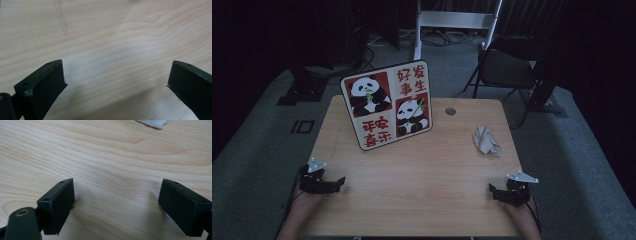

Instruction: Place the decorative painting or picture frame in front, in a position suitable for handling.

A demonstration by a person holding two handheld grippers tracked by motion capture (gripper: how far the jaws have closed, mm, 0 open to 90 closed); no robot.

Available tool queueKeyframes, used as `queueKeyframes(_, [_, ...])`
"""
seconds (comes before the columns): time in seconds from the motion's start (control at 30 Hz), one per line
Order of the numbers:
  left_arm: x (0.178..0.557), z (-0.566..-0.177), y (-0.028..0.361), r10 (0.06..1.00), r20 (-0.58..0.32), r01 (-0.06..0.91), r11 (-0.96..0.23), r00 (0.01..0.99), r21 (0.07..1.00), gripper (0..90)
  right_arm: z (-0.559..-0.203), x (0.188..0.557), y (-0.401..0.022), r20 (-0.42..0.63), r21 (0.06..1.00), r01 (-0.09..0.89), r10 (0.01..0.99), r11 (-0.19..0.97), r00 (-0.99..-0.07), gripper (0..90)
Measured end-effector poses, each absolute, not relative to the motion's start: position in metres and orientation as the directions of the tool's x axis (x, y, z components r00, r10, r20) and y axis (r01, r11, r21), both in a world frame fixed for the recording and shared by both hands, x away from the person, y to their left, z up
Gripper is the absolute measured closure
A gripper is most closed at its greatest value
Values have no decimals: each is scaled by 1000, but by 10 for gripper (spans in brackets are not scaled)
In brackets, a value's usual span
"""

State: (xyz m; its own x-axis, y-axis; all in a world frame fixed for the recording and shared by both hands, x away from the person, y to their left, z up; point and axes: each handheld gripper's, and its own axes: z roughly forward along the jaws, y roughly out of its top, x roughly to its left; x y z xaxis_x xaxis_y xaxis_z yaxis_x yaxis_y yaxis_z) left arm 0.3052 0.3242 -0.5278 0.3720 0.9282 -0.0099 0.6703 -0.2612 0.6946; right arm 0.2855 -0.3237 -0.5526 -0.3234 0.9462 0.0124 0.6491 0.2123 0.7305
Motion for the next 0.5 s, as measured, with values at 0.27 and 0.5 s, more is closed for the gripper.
queueKeyframes(0.27, [319, -517, 325, 925, -11, 655, -261, 381, 709, 13, -553, 285, -324, 12, 730, 649, 946, 213, -323, 130])
queueKeyframes(0.5, [334, -514, 321, 920, -5, 643, -271, 393, 716, 13, -553, 285, -324, 12, 730, 649, 946, 213, -323, 131])
